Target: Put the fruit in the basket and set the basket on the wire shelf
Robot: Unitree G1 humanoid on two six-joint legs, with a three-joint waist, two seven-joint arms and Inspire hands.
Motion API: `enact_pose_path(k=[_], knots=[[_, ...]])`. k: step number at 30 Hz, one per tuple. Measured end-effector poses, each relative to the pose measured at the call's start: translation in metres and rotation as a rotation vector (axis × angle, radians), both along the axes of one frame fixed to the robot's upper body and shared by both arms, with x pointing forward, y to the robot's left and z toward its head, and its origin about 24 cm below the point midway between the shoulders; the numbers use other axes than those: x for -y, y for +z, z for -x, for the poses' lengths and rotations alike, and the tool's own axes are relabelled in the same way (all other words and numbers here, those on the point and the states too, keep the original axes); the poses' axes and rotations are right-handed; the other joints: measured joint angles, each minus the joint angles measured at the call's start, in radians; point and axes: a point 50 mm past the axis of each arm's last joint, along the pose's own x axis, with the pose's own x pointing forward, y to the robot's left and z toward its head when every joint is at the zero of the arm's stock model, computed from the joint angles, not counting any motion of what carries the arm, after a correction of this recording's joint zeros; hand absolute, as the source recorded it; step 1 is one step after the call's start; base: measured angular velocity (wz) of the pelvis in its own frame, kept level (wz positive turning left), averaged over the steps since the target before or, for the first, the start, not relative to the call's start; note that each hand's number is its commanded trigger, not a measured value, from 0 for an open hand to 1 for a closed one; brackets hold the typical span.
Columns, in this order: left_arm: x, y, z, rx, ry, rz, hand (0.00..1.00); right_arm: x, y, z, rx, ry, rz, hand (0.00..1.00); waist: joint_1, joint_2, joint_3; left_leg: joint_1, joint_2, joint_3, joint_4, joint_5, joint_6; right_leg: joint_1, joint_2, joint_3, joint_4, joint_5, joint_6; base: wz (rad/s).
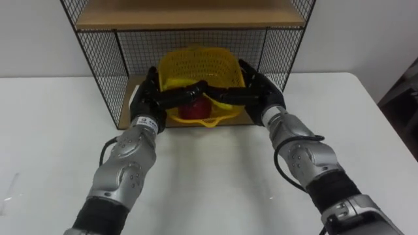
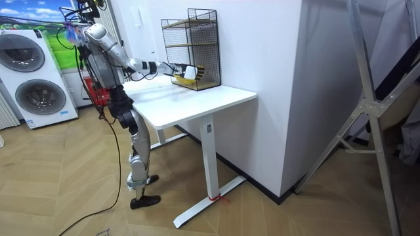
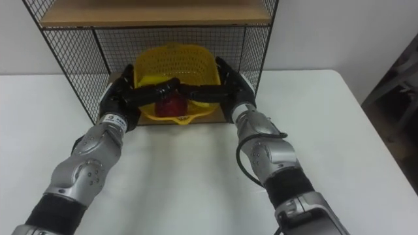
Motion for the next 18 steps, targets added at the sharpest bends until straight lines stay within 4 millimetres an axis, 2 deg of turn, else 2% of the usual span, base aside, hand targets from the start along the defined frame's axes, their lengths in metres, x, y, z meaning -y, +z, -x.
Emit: enact_pose_path(k=[7,10,18], knots=[[-0.008,-0.003,-0.007,-0.052,0.02,-0.009,0.0,0.011,0.004,-0.005,-0.014,-0.052,-0.049,0.0,-0.005,0.037,-0.0021,-0.006,-0.002,-0.01,0.001,0.0,0.001,0.002,0.001,-0.002,-0.012,0.006,0.0,0.01],[-0.01,-0.003,-0.007,-0.055,0.02,-0.015,0.0,0.015,-0.001,-0.005,-0.035,-0.065,-0.058,0.0,-0.005,0.046,-0.0037,-0.005,-0.002,-0.011,0.001,0.001,0.0,0.002,0.002,0.0,-0.012,0.006,0.0,0.0],[-0.023,-0.001,-0.008,-0.043,0.053,-0.059,0.0,0.018,0.001,-0.005,-0.019,-0.047,-0.076,0.0,-0.006,0.048,-0.0038,-0.003,-0.003,-0.011,0.0,0.001,0.001,0.003,0.005,-0.001,-0.012,0.006,0.0,0.0]])
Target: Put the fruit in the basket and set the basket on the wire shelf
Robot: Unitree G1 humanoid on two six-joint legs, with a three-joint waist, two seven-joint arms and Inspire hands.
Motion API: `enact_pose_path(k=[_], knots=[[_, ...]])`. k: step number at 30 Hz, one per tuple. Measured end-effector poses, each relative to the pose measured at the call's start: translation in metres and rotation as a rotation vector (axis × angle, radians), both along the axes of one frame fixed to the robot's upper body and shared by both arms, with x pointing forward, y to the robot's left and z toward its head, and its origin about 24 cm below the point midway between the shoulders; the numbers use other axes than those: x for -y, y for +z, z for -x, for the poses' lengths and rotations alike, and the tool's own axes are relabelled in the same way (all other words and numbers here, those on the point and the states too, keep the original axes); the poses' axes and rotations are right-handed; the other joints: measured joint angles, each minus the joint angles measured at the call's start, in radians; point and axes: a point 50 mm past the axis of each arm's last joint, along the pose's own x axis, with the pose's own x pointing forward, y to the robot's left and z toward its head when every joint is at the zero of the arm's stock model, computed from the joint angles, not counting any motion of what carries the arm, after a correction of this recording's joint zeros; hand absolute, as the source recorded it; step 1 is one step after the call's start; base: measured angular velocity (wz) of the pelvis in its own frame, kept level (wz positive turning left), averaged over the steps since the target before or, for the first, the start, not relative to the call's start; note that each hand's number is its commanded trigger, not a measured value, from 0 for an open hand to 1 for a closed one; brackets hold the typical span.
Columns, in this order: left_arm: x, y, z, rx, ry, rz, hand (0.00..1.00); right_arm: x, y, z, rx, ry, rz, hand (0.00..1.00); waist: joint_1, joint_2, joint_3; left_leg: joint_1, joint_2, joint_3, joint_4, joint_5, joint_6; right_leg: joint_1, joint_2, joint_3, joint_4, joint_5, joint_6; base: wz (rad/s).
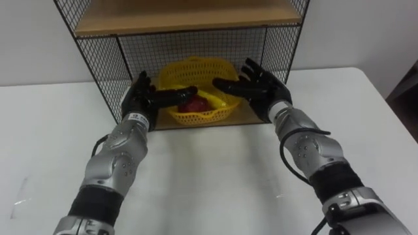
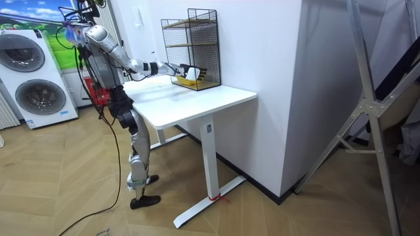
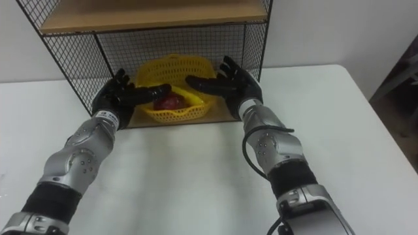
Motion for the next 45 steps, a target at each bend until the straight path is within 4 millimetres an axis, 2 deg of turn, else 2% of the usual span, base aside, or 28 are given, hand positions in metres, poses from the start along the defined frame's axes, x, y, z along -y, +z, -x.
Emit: enact_pose_path(k=[4,11,14,16,18,23,28,33,37,41,45], knots=[[-0.01,0.002,-0.001,0.006,0.03,-0.019,0.0,0.003,-0.003,0.001,-0.007,0.004,-0.011,0.0,0.001,-0.002,-0.0011,0.007,-0.002,-0.001,-0.007,0.004,0.001,0.005,-0.002,-0.001,0.0,0.0,0.0,0.0],[-0.017,0.003,-0.001,0.012,0.04,-0.042,0.0,0.005,-0.008,0.002,-0.019,0.021,0.011,0.0,0.001,-0.005,-0.0039,0.022,-0.003,-0.001,-0.009,0.005,0.002,0.02,-0.003,-0.001,-0.001,0.0,0.0,0.0],[-0.017,0.004,-0.001,0.018,0.032,-0.043,0.0,0.006,-0.008,0.002,-0.011,0.032,0.032,0.0,0.001,-0.009,-0.01,0.022,-0.003,0.002,-0.005,0.005,0.002,0.022,-0.002,0.0,0.0,0.0,0.001,0.0],[-0.018,0.004,-0.001,0.02,0.033,-0.041,0.0,0.006,-0.007,0.002,-0.01,0.031,0.039,0.0,0.001,-0.009,-0.0202,0.023,-0.003,0.003,-0.005,0.005,0.002,0.022,-0.002,0.001,0.0,0.001,0.002,0.0],[-0.017,0.004,-0.001,0.023,0.031,-0.039,0.0,0.006,-0.007,0.002,-0.005,0.032,0.043,0.0,0.001,-0.007,-0.0233,0.029,-0.003,0.002,-0.006,0.005,0.002,0.027,-0.003,0.001,0.0,0.001,0.002,0.0],[-0.018,0.006,0.004,0.045,0.035,-0.035,0.0,0.007,-0.008,0.01,0.016,0.035,0.045,0.0,0.002,-0.009,-0.0243,0.071,-0.007,0.001,-0.038,0.011,0.001,0.057,-0.005,0.004,-0.002,0.0,0.003,-0.01],[-0.02,0.002,0.024,0.091,0.035,-0.022,0.0,0.009,-0.008,0.029,0.091,0.056,0.153,0.0,-0.002,-0.016,-0.0263,0.079,-0.008,0.011,-0.053,0.019,0.0,0.055,-0.007,0.009,-0.019,0.001,0.003,-0.01],[-0.012,-0.004,0.042,0.1,0.015,-0.012,0.0,0.016,-0.014,0.054,0.114,0.003,0.196,0.0,-0.003,-0.029,-0.0211,0.07,-0.007,0.014,-0.05,0.02,0.0,0.052,-0.005,0.01,-0.019,0.002,0.003,-0.01],[-0.005,0.0,0.05,0.142,-0.004,0.002,0.0,0.018,-0.011,0.07,0.153,-0.02,0.235,0.0,-0.004,-0.028,-0.0198,0.07,-0.005,0.025,-0.053,0.02,0.0,0.041,-0.003,0.027,-0.018,0.002,0.004,-0.07],[-0.002,0.006,0.058,0.21,-0.019,-0.019,0.0,0.017,-0.004,0.078,0.228,-0.025,0.278,0.0,-0.008,-0.027,-0.0192,0.077,-0.005,0.03,-0.072,0.023,0.0,0.036,-0.002,0.046,-0.02,0.002,0.004,-0.09],[-0.003,-0.001,0.077,0.221,-0.037,-0.015,0.0,0.016,0.0,0.085,0.276,-0.04,0.277,0.0,-0.026,-0.027,-0.0177,0.074,-0.005,0.038,-0.074,0.025,0.001,0.036,-0.001,0.048,-0.023,0.002,0.004,-0.01]])
